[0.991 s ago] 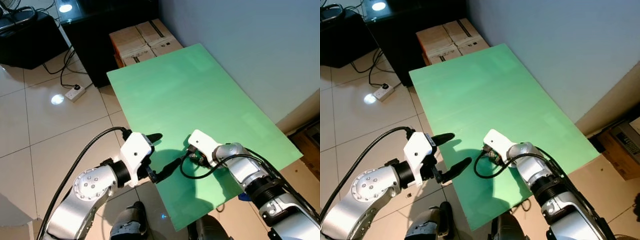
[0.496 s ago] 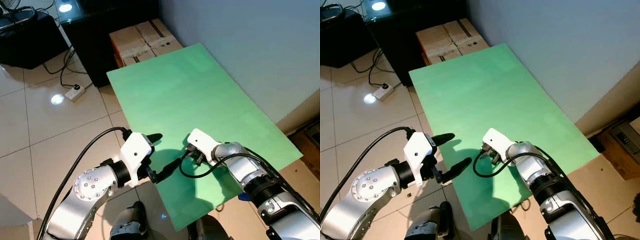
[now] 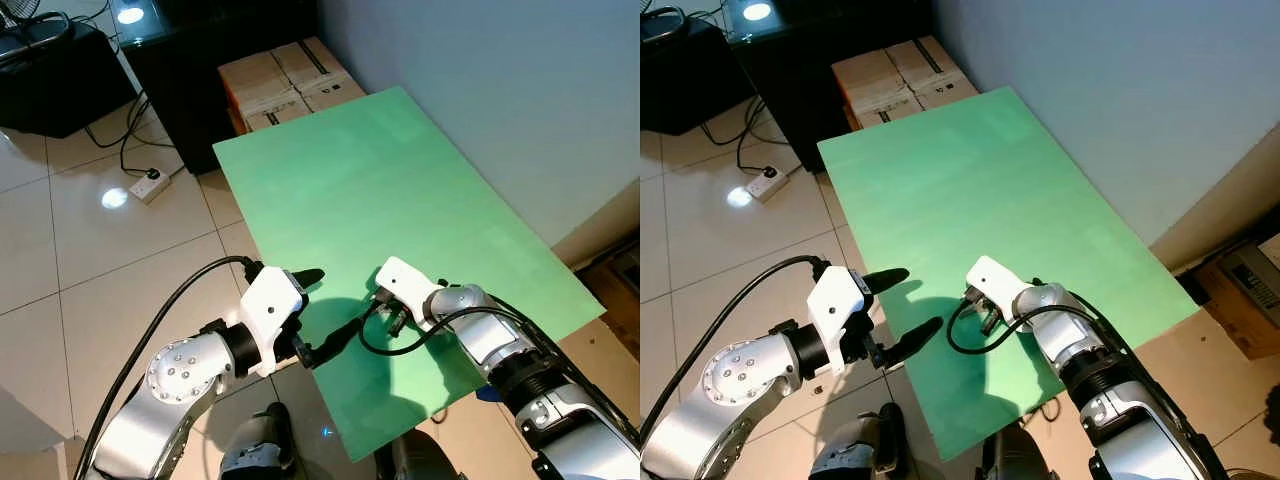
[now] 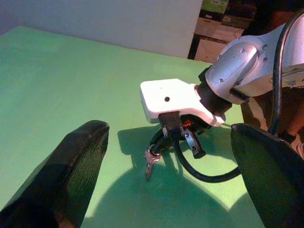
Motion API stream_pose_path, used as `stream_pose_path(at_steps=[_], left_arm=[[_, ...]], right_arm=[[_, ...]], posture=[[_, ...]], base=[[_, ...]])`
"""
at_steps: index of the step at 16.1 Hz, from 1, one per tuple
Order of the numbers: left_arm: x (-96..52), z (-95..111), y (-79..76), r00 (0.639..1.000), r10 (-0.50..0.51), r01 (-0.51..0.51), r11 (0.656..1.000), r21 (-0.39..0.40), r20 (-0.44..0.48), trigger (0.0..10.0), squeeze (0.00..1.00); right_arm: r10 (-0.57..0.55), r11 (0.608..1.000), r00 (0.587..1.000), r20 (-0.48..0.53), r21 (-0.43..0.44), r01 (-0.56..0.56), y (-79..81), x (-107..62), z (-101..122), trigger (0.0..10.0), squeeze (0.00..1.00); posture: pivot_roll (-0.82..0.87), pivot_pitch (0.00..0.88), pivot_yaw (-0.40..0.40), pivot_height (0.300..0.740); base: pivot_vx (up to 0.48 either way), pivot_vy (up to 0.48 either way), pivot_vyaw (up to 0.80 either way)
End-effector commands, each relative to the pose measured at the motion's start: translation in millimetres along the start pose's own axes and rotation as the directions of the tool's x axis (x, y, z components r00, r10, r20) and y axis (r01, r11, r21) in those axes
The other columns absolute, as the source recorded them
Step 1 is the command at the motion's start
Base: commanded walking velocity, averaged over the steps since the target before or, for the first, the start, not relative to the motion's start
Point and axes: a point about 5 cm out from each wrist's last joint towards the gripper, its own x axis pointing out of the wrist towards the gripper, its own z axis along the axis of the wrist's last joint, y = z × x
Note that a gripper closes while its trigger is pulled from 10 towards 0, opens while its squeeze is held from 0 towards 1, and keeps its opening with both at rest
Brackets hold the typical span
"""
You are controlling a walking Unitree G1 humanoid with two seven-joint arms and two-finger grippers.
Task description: Hang keys on a hook
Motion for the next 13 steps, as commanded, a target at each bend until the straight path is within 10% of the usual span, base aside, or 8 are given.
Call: stream_pose_path(at_steps=[1,6,13], left_arm=[[-2.1,-3.1,-3.9,1.0,-0.011,0.011,1.0,-0.004,-0.021,10.0,0.0],[-0.6,-3.8,-4.8,1.0,-0.005,0.005,1.0,-0.01,-0.016,10.0,0.0],[-1.6,-11.3,9.9,0.973,0.224,-0.225,0.974,0.003,0.047,10.0,0.0]], right_arm=[[0.01,1.0,1.0,-0.003,0.009,-0.01,4.4,0.8,-3.6,0.0,0.0],[-0.02,0.999,1.0,0.019,0.028,0.019,0.1,-3.1,-2.0,0.0,0.0],[-0.309,0.93,0.92,0.243,0.278,0.239,-8.0,-36.0,4.3,0.0,0.0]], posture=[[0.02,0.277,0.032,0.74],[0.02,0.256,0.02,0.74],[0.03,0.068,0.029,0.74]], base=[[0.0,0.0,0.0],[0.0,0.0,0.0],[0.0,0.0,0.0]])
